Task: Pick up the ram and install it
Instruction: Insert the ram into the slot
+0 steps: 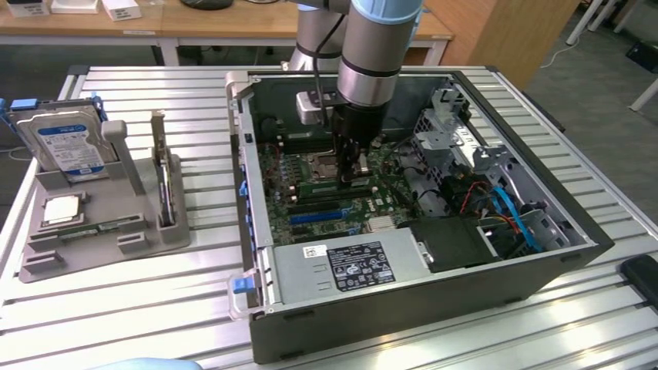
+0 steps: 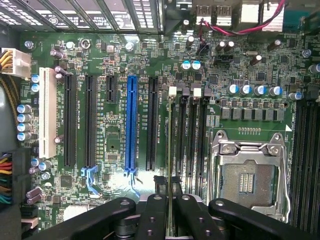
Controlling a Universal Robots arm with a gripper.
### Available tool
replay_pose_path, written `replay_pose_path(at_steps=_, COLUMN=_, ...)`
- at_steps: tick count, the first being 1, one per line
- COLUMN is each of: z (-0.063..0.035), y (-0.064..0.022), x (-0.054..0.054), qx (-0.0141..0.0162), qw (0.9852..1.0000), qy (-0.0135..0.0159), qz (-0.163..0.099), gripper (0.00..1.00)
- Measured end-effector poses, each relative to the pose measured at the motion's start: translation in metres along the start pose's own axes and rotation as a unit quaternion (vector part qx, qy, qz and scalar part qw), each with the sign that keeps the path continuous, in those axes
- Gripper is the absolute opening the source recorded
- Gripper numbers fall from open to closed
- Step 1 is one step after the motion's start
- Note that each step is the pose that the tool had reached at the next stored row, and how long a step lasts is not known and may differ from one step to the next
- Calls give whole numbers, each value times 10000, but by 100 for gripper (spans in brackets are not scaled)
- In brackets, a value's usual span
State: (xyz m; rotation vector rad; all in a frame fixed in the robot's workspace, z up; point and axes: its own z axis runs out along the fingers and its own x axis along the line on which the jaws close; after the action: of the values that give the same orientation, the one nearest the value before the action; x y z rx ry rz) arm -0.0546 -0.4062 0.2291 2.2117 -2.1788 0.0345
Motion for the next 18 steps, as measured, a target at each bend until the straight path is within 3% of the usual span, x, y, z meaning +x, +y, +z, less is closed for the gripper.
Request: replay_pose_path(at_steps=18, z=19, y=0, x=-25, qx=-2, qw=10000, qy=17, qz=30, gripper=13)
